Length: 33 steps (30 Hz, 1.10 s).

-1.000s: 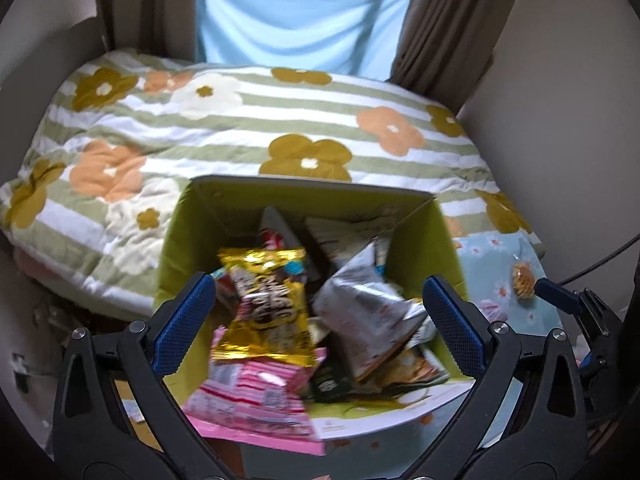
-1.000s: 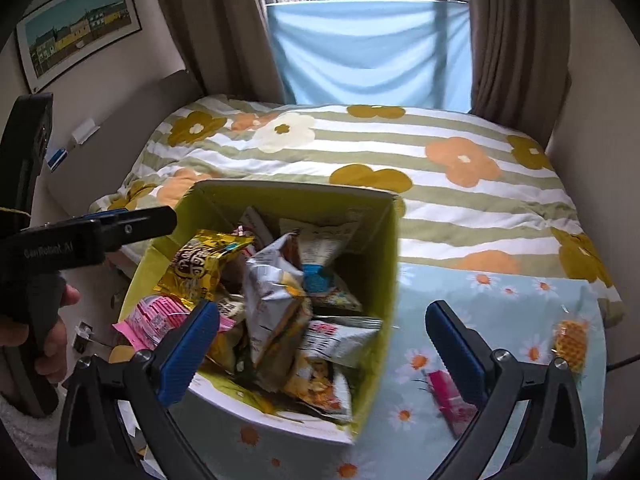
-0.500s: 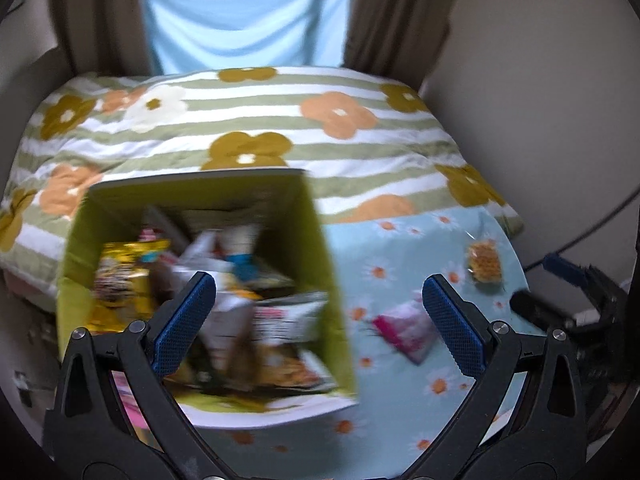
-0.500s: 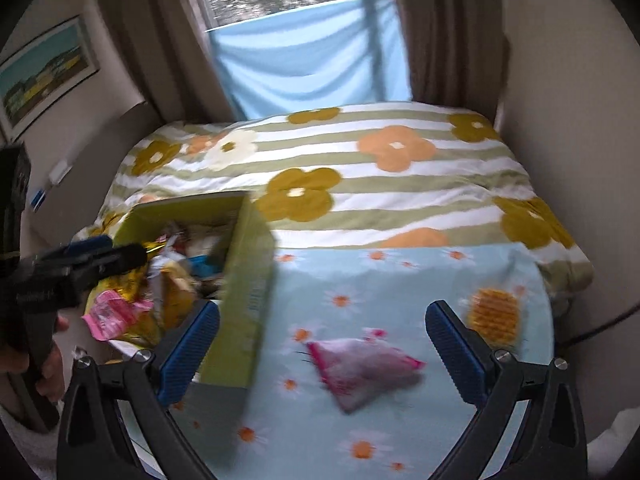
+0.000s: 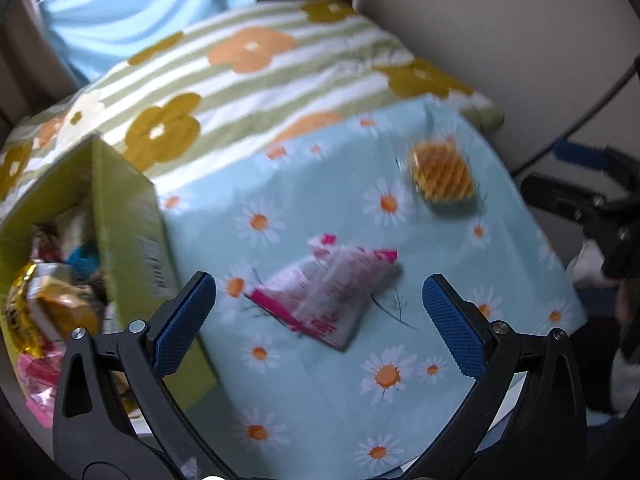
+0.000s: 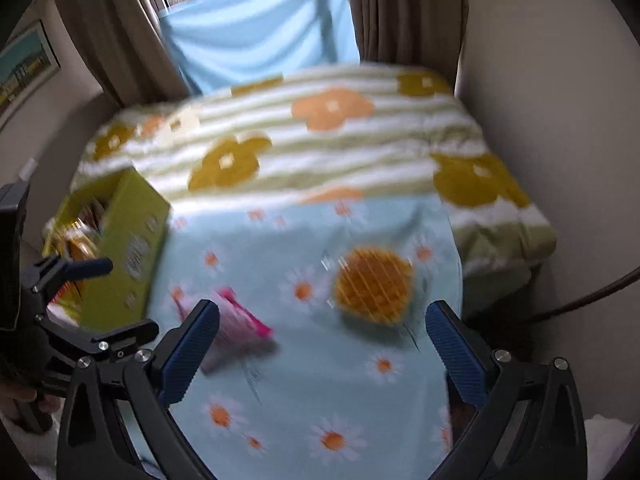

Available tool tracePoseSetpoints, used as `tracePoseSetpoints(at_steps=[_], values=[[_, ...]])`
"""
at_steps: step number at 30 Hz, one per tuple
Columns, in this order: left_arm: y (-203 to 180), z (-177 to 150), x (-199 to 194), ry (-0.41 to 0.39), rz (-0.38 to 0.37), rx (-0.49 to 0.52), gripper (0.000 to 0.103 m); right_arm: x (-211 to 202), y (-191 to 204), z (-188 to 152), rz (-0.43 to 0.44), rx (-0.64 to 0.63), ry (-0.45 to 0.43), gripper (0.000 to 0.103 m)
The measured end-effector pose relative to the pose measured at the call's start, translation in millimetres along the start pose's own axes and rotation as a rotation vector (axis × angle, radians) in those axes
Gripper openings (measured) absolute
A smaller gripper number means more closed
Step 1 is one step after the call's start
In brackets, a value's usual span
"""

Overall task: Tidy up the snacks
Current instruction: 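Move both tools back over the pink bag and packaged waffle, then grasp the pink-and-white bag with the left tool while the right tool grasps the waffle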

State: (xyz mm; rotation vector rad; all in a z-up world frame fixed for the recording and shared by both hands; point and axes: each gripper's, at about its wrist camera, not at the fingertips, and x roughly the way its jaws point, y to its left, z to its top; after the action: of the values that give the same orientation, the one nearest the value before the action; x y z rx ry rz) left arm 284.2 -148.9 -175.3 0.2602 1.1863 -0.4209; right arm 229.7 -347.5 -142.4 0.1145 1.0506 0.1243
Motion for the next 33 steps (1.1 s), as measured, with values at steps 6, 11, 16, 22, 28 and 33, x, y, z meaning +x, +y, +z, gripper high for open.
tracePoseSetpoints(at_steps=[6, 11, 16, 22, 28, 33], values=[[-15, -4, 53, 0.15, 0.016, 0.096, 0.103, 26, -29, -15, 0.022, 0.045, 0.036, 0.103], [-21, -4, 87, 0.227, 0.022, 0.158, 0.103, 49, -38, -20, 0.022, 0.085, 0.051, 0.103], [-21, -5, 107, 0.256, 0.019, 0.182, 0.103, 75, -37, -17, -0.004, 0.097, 0.059, 0.103], [-17, -3, 118, 0.245, 0.032, 0.199, 0.103, 103, -37, -10, -0.051, 0.135, 0.048, 0.103], [-16, -4, 123, 0.235, 0.05, 0.215, 0.103, 123, -39, -4, -0.087, 0.168, 0.045, 0.103], [-21, -13, 130, 0.233, 0.063, 0.276, 0.102, 133, -39, -2, -0.107, 0.172, 0.049, 0.103]])
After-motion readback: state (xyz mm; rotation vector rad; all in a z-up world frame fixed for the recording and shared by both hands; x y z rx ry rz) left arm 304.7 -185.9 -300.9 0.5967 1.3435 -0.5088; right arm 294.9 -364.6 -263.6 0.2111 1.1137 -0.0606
